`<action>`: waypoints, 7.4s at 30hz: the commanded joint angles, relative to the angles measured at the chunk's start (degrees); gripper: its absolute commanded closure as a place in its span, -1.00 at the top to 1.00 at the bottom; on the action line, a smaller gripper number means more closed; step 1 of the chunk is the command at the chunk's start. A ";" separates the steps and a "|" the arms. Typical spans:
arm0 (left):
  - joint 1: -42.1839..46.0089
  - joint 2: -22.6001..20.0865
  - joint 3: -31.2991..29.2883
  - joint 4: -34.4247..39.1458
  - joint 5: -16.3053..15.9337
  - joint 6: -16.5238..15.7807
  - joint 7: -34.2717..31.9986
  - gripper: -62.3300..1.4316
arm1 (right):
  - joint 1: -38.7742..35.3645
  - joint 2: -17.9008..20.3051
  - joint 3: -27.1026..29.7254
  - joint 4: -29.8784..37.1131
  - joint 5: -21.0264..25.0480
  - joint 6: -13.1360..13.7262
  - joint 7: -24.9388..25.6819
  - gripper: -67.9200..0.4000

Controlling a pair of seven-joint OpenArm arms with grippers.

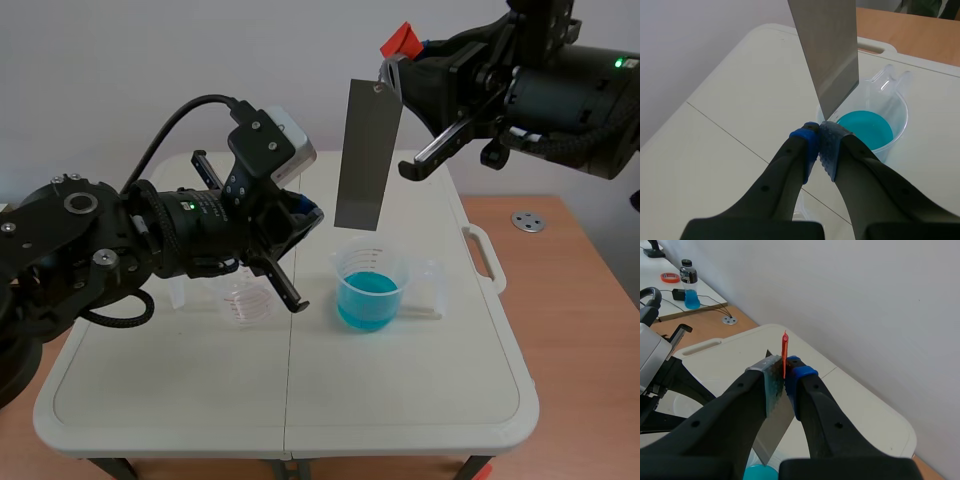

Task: Hold the metal plate by the orange handle, dip it into the blue solution, take it out and point at it, then put the plate back in the beaker on the left.
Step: 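Raise the plate and point at it, then put the plate into the left beaker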

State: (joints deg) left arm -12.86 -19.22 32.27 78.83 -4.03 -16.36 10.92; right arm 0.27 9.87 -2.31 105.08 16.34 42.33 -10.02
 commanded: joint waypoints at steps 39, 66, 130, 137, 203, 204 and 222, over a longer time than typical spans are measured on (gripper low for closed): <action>56.87 -37.51 -30.95 18.93 -17.77 18.82 -12.44 -0.90 | 0.83 0.11 0.26 1.38 1.01 0.39 0.26 -0.95; 85.57 -13.64 -37.07 8.35 -17.20 10.12 -16.04 -0.90 | 5.99 -0.07 -4.81 1.29 2.36 0.39 -0.37 -0.95; 85.07 -11.93 -36.46 6.93 -17.46 9.11 -15.43 -0.90 | 21.44 -10.51 -21.77 -17.57 2.08 0.39 -5.33 -0.95; 85.07 -11.93 -36.46 6.93 -17.44 9.11 -15.45 -0.90 | 21.44 -10.54 -21.77 -18.64 1.92 0.39 -5.25 -0.95; 82.20 -12.24 -36.46 6.95 -17.44 9.14 -14.14 -0.90 | 21.31 -10.51 -21.77 -45.16 -7.15 0.39 8.04 -0.88; 82.20 -12.24 -36.46 6.95 -17.42 9.14 -14.14 -0.86 | 21.31 -10.51 -21.77 -45.16 -7.15 0.39 8.04 -0.89; 82.23 -12.24 -36.48 6.95 -12.83 9.33 -14.53 1.00 | 21.33 -10.51 -21.70 -45.13 -7.15 0.39 8.09 -0.35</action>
State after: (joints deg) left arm 68.86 -31.73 -4.36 85.17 -16.73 -7.11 -3.11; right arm 20.29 -0.34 -23.88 59.72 8.75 42.26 -2.66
